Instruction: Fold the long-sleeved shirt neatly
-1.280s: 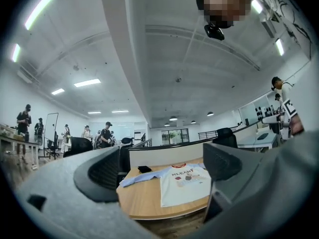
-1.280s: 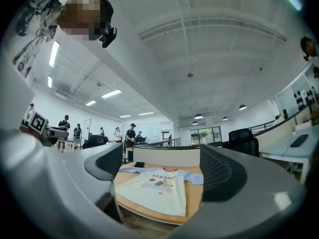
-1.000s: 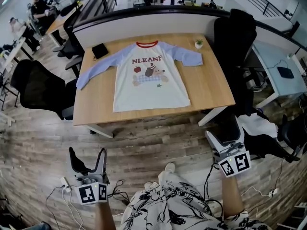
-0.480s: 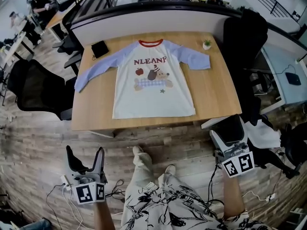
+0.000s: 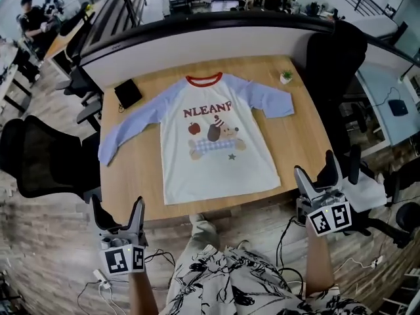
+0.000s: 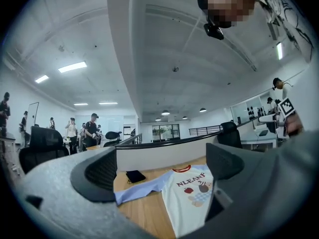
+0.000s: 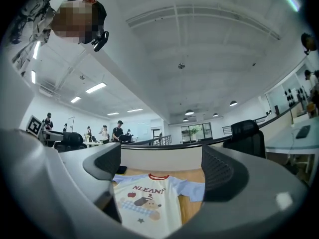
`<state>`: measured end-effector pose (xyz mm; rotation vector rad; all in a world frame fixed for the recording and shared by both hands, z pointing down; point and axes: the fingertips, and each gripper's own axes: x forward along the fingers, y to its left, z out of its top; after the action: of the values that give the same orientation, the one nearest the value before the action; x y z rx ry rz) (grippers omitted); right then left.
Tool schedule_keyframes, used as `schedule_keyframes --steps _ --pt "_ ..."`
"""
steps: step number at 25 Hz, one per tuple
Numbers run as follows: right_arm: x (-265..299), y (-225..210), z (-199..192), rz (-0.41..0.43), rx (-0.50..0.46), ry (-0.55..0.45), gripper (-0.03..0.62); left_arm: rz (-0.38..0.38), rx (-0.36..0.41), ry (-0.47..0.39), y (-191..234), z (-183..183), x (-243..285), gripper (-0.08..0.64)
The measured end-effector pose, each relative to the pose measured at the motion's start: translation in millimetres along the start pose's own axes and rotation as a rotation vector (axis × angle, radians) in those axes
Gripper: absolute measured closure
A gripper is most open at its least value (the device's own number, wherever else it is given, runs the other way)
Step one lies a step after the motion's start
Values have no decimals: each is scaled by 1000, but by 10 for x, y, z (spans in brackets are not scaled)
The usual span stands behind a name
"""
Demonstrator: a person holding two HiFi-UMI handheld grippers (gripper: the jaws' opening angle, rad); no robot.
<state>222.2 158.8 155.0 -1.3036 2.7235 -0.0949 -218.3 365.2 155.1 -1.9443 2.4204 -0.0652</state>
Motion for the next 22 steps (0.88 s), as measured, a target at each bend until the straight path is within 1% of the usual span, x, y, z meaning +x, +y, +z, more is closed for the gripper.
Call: schedule_keyframes --steps 4,7,9,13,16,19,22 --pt "401 -44 36 -56 -5 -8 94 -50 6 -8 186 85 502 11" --pt "581 -100 41 -95 -15 -1 94 -99 9 4 203 85 810 11" --pt "641 -153 -32 -120 -21 23 98 -131 8 19 181 35 1000 12" --pt "865 -390 -318 -130 -28 109 109 -169 -10 62 56 -159 1379 11" --pt "1231 -708 -556 -126 -32 155 109 -191 -11 82 -127 -294 1765 11" --pt "1548 -996 -884 -118 -16 222 110 -211 0 117 -387 -413 2094 11" --pt "1711 -1189 -1250 -104 5 317 128 -262 13 173 -699 -519 2349 12"
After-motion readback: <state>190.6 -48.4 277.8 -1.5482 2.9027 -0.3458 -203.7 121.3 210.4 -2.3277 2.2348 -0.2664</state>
